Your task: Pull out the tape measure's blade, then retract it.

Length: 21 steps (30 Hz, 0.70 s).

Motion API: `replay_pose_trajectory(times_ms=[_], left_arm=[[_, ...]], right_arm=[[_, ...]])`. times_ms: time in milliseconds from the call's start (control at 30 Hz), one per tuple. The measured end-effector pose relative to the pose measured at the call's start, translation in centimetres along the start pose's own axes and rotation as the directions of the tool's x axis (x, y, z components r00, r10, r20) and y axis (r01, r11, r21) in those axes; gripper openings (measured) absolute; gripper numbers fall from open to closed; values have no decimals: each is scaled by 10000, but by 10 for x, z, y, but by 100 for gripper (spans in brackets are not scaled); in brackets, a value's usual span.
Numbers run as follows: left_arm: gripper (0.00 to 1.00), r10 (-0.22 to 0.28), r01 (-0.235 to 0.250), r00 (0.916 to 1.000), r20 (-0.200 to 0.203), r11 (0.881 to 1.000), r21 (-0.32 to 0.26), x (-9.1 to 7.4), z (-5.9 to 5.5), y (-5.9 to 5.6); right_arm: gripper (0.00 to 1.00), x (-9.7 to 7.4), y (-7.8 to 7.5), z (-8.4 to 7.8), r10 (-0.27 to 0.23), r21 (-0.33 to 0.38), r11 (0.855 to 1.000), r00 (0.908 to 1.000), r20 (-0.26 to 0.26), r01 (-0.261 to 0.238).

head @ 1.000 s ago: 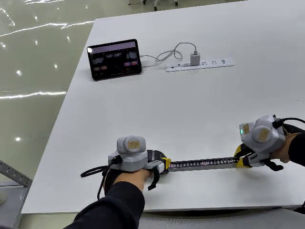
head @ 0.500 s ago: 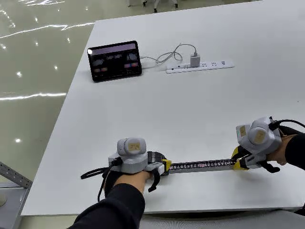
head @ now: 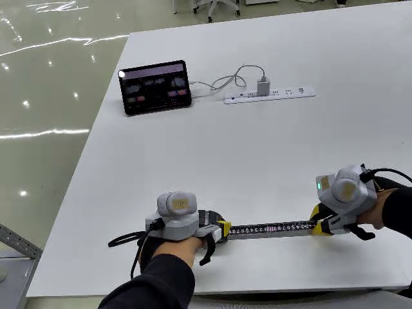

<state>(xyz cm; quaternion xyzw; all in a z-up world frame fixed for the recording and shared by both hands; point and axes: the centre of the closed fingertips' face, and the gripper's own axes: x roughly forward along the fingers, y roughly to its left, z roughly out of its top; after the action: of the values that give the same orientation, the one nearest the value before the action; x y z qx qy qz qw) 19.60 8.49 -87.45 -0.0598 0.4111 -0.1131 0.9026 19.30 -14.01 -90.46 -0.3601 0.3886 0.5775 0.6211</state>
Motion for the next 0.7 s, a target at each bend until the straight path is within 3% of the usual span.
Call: replay_pose_trajectory(times_ms=[500,700], left_arm=[[57,-42,42,10000,0,10000,-41,0,0,0],[57,-189,189,9998,-41,9998,-35,0,0,0]], right_arm=[[11,2,3,3,56,-4,10000,10000,-6,-56],[11,5,5,11,170,-3,9999,9998,86,-170]])
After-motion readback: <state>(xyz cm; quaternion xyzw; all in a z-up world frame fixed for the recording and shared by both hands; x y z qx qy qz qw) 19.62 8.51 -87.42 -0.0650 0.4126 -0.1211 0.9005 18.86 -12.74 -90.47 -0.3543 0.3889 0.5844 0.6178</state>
